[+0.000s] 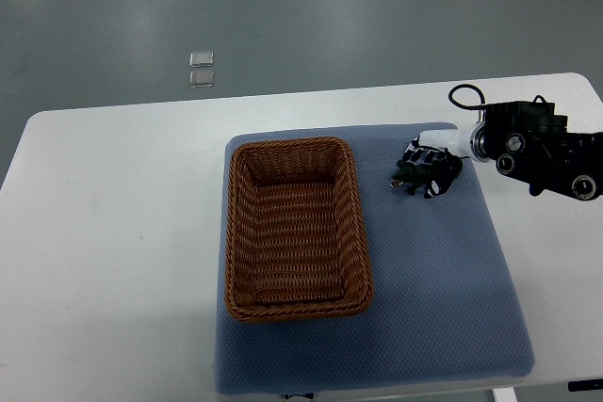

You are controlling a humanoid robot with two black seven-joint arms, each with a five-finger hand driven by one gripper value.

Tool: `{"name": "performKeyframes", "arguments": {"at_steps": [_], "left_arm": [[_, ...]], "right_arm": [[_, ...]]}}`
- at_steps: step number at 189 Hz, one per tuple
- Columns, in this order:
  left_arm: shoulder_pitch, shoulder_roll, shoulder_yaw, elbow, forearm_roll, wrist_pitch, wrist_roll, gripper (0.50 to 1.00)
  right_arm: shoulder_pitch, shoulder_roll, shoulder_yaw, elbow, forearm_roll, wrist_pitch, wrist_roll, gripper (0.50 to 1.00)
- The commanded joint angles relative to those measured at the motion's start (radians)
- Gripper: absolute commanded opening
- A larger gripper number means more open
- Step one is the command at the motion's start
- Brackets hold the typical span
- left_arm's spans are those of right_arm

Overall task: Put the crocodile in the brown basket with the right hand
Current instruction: 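Close the right hand fingers around the toy crocodile, then lift the crocodile with the right hand off the mat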

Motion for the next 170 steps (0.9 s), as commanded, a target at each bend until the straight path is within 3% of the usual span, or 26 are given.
{"name": "performKeyframes", "arguments": {"at_steps": [1, 34, 60, 69, 170], "left_arm": [[0.0, 0.0, 0.0, 0.0, 0.0, 0.0, 0.0, 1.0], [0.0, 0.0, 0.0, 0.0, 0.0, 0.0, 0.0, 1.0], [0.0, 0.0, 0.0, 0.0, 0.0, 0.0, 0.0, 1.0], [0.0, 0.0, 0.0, 0.0, 0.0, 0.0, 0.0, 1.0], [0.0, 0.0, 0.0, -0.002, 0.0, 0.0, 0.0, 1.0]], "right_arm": [[-0.01, 0.005, 0.0, -0.01, -0.015, -0.009, 0.001, 0.778], [-0.012, 0.014, 0.0, -0.015, -0.021, -0.01, 0.001, 0.619], [-0.009, 0.011, 0.001, -0.015, -0.029, -0.012, 0.001, 0.566], [-0.007, 0.009, 0.001, -0.015, -0.029, -0.01, 0.001, 0.5], [0.089, -0.069, 0.023, 0.005, -0.015, 0.036, 0.004, 0.5]]}}
